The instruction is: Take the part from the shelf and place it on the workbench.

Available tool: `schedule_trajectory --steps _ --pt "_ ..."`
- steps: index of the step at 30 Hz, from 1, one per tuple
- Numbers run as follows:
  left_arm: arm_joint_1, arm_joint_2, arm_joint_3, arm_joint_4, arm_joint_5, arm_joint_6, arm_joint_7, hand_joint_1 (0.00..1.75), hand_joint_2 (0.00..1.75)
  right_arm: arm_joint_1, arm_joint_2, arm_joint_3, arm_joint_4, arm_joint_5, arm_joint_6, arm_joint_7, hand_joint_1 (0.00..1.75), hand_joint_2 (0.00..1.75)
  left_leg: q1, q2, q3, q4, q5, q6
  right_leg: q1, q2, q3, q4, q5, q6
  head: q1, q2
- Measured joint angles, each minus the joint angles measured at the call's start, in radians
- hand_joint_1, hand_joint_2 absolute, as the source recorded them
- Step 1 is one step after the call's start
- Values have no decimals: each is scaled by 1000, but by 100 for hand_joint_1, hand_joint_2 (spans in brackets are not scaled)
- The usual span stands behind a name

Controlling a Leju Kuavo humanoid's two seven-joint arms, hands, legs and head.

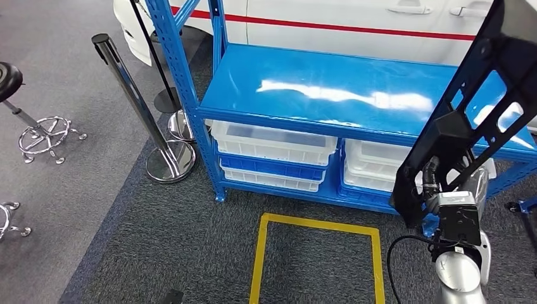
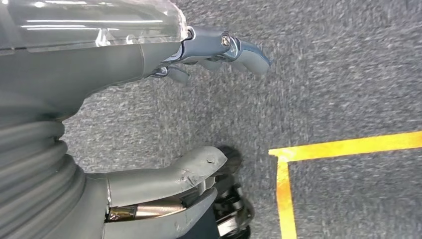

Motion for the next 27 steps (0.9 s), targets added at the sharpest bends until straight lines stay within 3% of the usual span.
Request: schedule_trajectory --steps 2,3,6,7,9,11,12,13,14,16,18,19,22,23,24,27 --pt "-1 0 0 0 0 0 0 0 175 -1 0 1 0 1 0 1 175 175 -2 0 -20 19 2 -8 1 0 62 -98 11 -3 0 0" --pt "-1 1 0 0 0 1 0 0 175 0 1 2 -1 2 0 1 175 175 -4 -1 -27 26 4 -13 2 0 74 -122 7 -7 0 0" --pt "0 1 0 0 0 3 0 0 175 0 2 3 -2 2 0 2 175 175 -6 -3 -38 37 12 -26 4 2 63 -127 16 -31 0 0" --pt "0 1 0 0 1 3 1 0 175 -1 2 3 -2 2 0 3 175 175 -4 -4 -46 46 1 -31 4 2 57 -128 22 -41 -1 0" --pt "1 2 0 0 1 4 1 0 175 -2 3 4 -2 2 0 3 175 175 1 -5 -71 110 -62 -43 5 0 43 -130 36 -58 -1 0" --pt "1 2 0 0 1 4 1 0 175 -3 3 4 -3 2 0 3 175 175 5 -5 -104 227 -141 -50 11 -1 26 -129 49 -65 -1 0" --pt "1 2 0 0 1 4 1 0 175 -2 3 4 -3 2 0 3 175 175 7 -5 -113 274 -160 -49 14 -1 17 -129 55 -66 -1 0" --pt "1 2 0 0 1 4 1 0 175 -2 3 4 -3 2 0 3 175 175 6 -5 -110 295 -160 -45 18 0 9 -129 61 -67 -1 0" --pt "1 2 0 0 1 3 1 0 175 -1 3 4 -3 2 0 3 175 175 3 -6 -89 278 -140 -38 21 0 1 -129 67 -68 -1 0" --pt "0 3 0 0 1 4 1 0 175 -1 3 4 -3 2 0 3 175 175 -10 -6 -5 156 -89 -14 23 0 -8 -130 77 -68 -1 0" --pt "-1 6 0 0 1 4 1 0 175 0 3 4 -3 2 -1 3 175 175 -23 -6 71 31 -73 7 19 -2 -12 -133 86 -63 -1 0" --pt "-2 7 0 0 1 5 0 0 175 1 3 4 -2 2 -1 3 175 175 -28 -5 87 -1 -74 13 15 -3 -12 -136 92 -58 0 0" --pt "-2 7 0 0 1 6 0 0 175 4 4 5 -3 2 -1 3 175 175 -28 -4 102 -52 -45 24 9 -4 -11 -149 105 -44 -1 0" --pt "-2 6 0 0 1 6 -1 0 175 5 4 5 -3 2 -1 3 175 175 -25 -2 108 -72 -30 26 11 -2 -17 -138 93 -41 -1 0" --pt "-2 6 0 0 1 6 -2 0 175 5 4 5 -3 2 -2 3 175 175 -21 -1 112 -89 -17 26 12 0 -29 -108 69 -39 0 0" --pt "-1 5 1 0 1 3 -6 0 175 11 5 6 -3 0 -2 3 175 175 -14 3 98 -86 -7 22 6 2 -90 48 -18 -25 0 0"
